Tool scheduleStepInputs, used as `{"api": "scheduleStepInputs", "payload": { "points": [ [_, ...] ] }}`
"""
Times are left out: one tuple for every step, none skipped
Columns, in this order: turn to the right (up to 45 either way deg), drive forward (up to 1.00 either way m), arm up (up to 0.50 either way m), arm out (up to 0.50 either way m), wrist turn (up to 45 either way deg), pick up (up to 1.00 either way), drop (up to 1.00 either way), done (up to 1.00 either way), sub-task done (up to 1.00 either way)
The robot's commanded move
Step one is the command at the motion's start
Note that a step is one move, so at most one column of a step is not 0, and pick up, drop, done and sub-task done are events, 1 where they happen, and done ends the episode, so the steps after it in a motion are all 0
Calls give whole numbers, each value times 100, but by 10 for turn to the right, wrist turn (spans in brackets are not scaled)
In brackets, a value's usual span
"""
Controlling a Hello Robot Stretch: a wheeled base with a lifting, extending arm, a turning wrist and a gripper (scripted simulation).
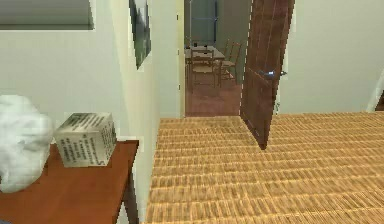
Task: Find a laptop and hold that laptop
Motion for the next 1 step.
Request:
{"api": "scheduleStepInputs", "payload": {
  "points": [
    [0,70,0,0,0,0,0,0,0]
  ]
}}
